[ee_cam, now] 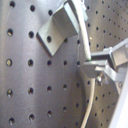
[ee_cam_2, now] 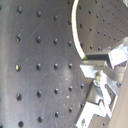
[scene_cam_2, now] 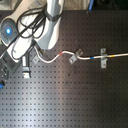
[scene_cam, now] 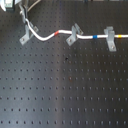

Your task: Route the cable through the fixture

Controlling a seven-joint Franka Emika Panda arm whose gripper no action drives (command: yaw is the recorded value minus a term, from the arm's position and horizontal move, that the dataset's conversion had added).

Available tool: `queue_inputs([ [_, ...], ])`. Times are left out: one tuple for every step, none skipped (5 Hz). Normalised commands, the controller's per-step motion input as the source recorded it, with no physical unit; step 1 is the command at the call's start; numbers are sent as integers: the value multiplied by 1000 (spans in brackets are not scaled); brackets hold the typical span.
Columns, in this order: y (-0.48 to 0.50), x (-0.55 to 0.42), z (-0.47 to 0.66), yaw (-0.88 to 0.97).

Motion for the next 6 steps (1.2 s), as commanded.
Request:
queue_inputs([
  [71,-71,7,0],
  [219,137,113,-3],
  [346,349,226,-129],
  [111,104,288,-23],
  [38,-37,270,-31],
  [73,-291,3,114],
])
